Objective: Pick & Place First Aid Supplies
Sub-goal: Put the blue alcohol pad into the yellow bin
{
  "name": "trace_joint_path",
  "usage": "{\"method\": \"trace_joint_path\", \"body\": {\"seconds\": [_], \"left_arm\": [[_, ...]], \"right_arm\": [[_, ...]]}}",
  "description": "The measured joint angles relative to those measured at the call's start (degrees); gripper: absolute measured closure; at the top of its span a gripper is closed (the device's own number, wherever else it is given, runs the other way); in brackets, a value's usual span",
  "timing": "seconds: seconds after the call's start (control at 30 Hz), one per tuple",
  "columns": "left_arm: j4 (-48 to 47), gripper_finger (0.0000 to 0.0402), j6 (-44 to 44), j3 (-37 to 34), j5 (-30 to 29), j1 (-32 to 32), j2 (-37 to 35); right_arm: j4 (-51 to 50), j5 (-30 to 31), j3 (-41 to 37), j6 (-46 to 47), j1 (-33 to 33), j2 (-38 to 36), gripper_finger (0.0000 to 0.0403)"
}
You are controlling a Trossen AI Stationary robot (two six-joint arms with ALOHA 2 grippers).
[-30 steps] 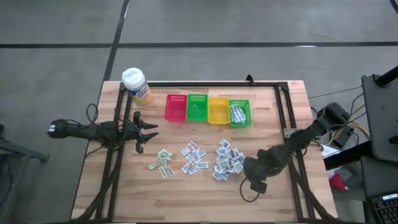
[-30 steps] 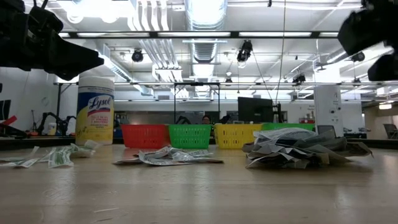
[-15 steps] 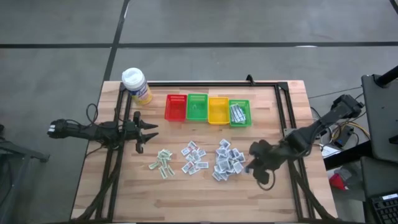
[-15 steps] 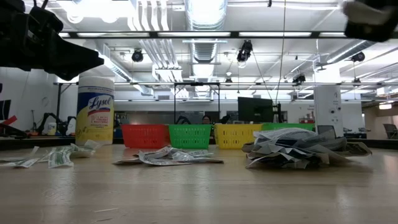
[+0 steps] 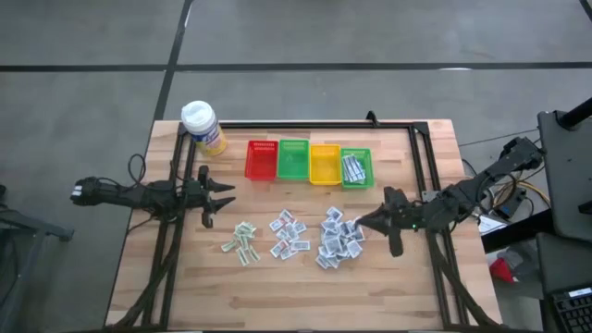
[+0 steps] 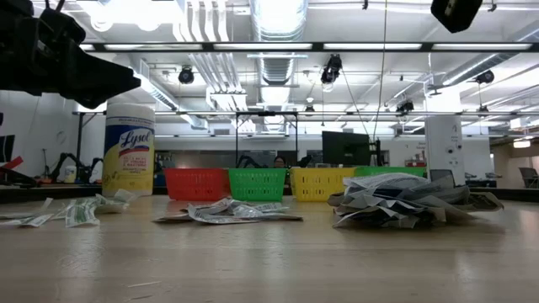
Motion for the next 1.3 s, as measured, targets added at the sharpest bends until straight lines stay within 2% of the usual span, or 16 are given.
{"method": "trace_joint_path", "body": {"seconds": [0.3, 0.47, 0.63, 0.8, 0.97, 1.17, 1.3], "left_arm": [[0.2, 0.0243, 0.0, 0.0, 0.0, 0.0, 0.0], [0.2, 0.0243, 0.0, 0.0, 0.0, 0.0, 0.0], [0.1, 0.0243, 0.0, 0.0, 0.0, 0.0, 0.0], [0.0, 0.0243, 0.0, 0.0, 0.0, 0.0, 0.0], [0.0, 0.0243, 0.0, 0.0, 0.0, 0.0, 0.0], [0.0, 0.0243, 0.0, 0.0, 0.0, 0.0, 0.0], [0.0, 0.0243, 0.0, 0.0, 0.0, 0.0, 0.0]], "right_arm": [[35.5, -0.9, -15.8, -9.2, 0.0, -4.0, 0.0394], [55.1, -3.7, -23.2, -12.8, 0.0, -4.5, 0.0394], [64.9, -3.8, -27.6, -13.0, 0.0, -4.5, 0.0394], [65.2, -1.3, -28.2, -12.2, 0.0, -4.5, 0.0394], [59.8, 11.3, -25.9, -12.8, -0.1, -4.5, 0.0394], [35.9, 23.6, -18.2, -10.6, -0.3, -4.4, 0.0394], [15.0, 26.8, -10.9, -4.7, -1.8, -3.9, 0.0394]]}}
